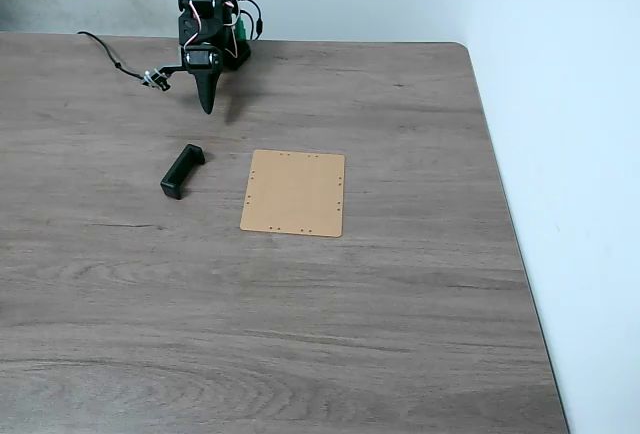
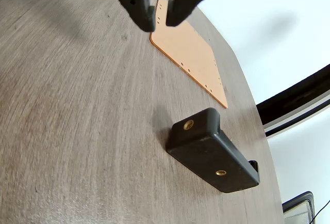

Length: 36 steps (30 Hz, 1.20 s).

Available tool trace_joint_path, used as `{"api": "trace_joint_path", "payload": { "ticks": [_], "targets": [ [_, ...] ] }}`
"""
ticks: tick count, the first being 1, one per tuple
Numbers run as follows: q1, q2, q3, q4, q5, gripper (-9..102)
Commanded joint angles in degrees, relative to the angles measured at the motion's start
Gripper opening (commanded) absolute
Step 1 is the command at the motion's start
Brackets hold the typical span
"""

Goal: Grasp a black block and then place it on the board.

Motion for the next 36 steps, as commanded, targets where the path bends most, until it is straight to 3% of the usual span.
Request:
{"api": "trace_joint_path", "payload": {
  "ticks": [1, 36],
  "targets": [
    [0.44, 1.05, 0.53, 0.35, 0.53, 0],
    [0.44, 1.05, 0.53, 0.35, 0.18, 0]
  ]
}}
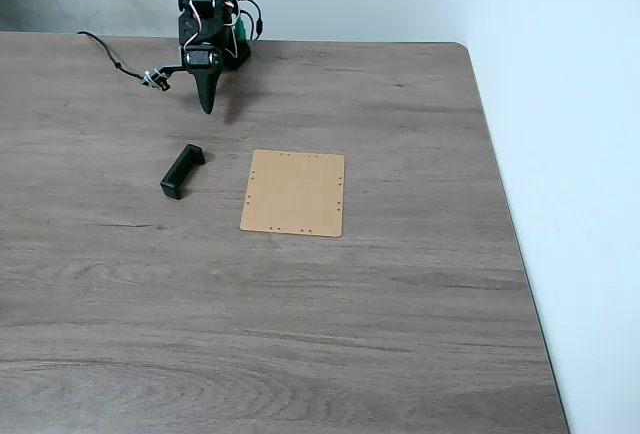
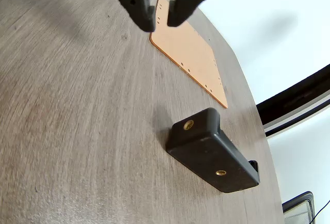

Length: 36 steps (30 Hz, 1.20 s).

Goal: Grasp a black block and then place it on the board.

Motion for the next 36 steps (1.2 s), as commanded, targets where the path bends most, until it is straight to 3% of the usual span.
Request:
{"api": "trace_joint_path", "payload": {
  "ticks": [1, 7, 12, 21, 36],
  "targets": [
    [0.44, 1.05, 0.53, 0.35, 0.18, 0],
    [0.44, 1.05, 0.53, 0.26, 0.44, 0],
    [2.55, -1.32, 0.35, -4.22, -12.04, 0],
    [7.56, -22.5, -15.47, -9.49, -30.23, 0],
    [11.69, -56.69, -44.12, -4.13, -52.65, 24]
  ]
}}
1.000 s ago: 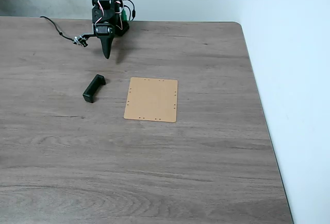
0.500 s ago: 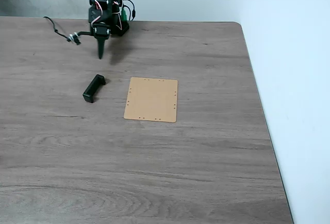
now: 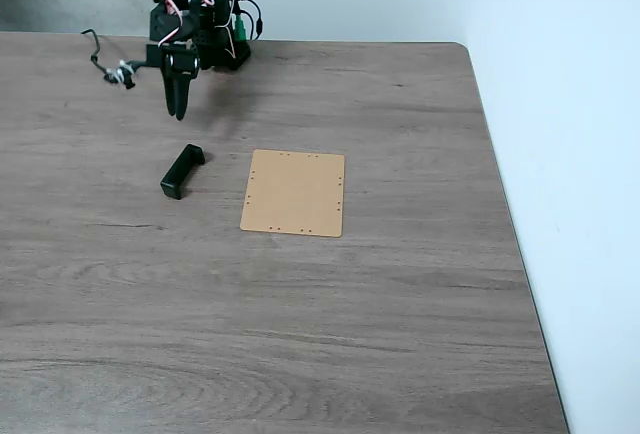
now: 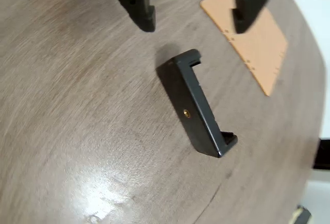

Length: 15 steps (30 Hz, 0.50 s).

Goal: Grasp a black block and then place it on the board.

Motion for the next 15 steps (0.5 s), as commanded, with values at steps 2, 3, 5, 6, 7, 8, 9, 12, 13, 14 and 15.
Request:
{"api": "trace_joint_path", "payload": {
  "ticks": [2, 3, 5, 6, 7, 8, 9, 12, 13, 14, 15],
  "targets": [
    [1.32, -5.62, -8.44, 1.41, -5.8, 25],
    [1.49, -7.47, -9.76, 1.67, -6.94, 25],
    [1.67, -10.99, -12.3, 2.37, -9.67, 25],
    [1.76, -12.66, -13.45, 2.64, -11.16, 25],
    [1.85, -14.06, -14.33, 2.72, -12.57, 25],
    [1.85, -15.47, -15.21, 2.81, -14.24, 25],
    [1.85, -16.79, -16.0, 2.81, -15.64, 25],
    [1.58, -19.95, -17.67, 2.9, -19.07, 25],
    [1.49, -20.83, -17.93, 2.72, -19.78, 25],
    [1.32, -21.8, -18.19, 2.55, -20.57, 26],
    [1.14, -22.68, -18.63, 2.55, -21.01, 26]
  ]
}}
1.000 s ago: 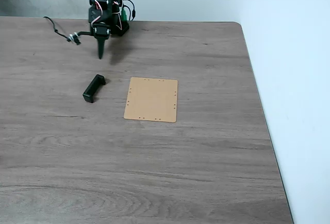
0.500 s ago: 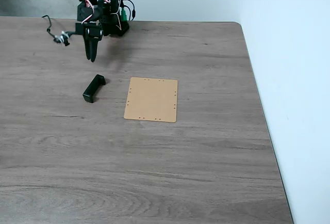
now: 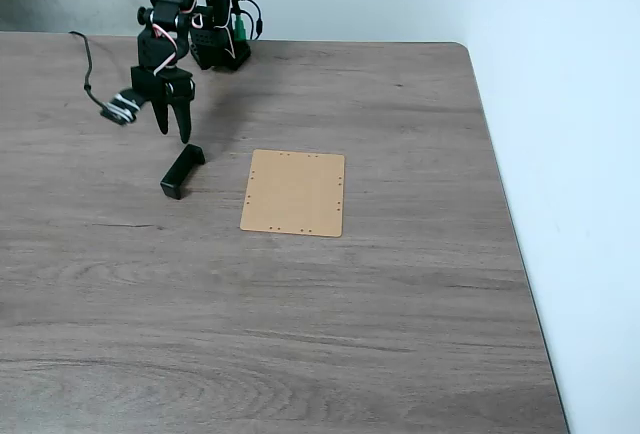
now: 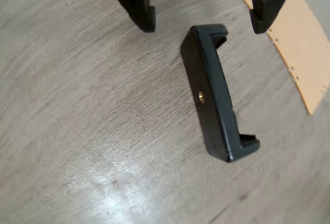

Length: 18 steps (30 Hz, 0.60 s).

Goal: Grasp a black block and then place it on the board.

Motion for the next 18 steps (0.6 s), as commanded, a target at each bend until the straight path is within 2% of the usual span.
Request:
{"api": "trace_joint_path", "payload": {
  "ticks": [1, 18],
  "targets": [
    [0.09, -0.62, -3.69, 0.44, -2.2, 26],
    [-2.02, -11.87, -12.3, 0.79, -3.87, 26]
  ]
}}
